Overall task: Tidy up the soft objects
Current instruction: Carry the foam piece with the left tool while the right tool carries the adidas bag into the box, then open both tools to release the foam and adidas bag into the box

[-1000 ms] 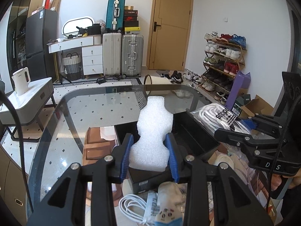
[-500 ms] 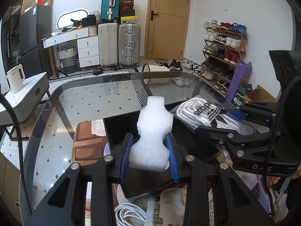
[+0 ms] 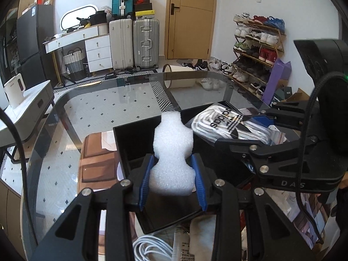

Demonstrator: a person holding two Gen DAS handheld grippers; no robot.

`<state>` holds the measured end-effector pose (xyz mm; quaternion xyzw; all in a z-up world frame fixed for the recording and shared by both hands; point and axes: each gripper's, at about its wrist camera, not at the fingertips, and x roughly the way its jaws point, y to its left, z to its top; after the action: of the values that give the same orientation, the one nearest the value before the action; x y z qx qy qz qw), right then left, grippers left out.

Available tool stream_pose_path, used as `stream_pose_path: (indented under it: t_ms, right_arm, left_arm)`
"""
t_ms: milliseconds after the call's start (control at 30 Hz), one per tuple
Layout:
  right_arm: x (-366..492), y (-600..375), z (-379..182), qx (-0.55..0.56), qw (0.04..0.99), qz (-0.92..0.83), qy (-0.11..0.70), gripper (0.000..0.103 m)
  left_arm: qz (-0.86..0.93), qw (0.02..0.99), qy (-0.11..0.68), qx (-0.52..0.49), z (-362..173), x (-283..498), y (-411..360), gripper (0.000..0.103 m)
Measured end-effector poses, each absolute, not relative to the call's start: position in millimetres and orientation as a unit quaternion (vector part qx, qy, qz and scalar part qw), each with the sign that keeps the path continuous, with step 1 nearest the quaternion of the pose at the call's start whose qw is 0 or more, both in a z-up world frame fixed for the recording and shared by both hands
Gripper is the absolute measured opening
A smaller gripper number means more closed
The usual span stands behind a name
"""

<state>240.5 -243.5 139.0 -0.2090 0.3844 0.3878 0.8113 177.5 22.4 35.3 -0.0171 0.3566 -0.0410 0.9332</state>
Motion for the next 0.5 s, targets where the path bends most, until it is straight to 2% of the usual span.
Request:
stream_pose_path:
  t_ms: [233,500]
  right_arm:
    - [247,-230,127,-0.247,0.792,0.389,0.4,0.042]
    - [242,-232,128,-0.235,0.795,0.369,0.42,0.042]
  left_arm:
    - [-0.039,0.933,0.358,0.005,33,179,17,0.034]
    - [-0.048,0.934,0.354,0.023,33,177,22,0.035]
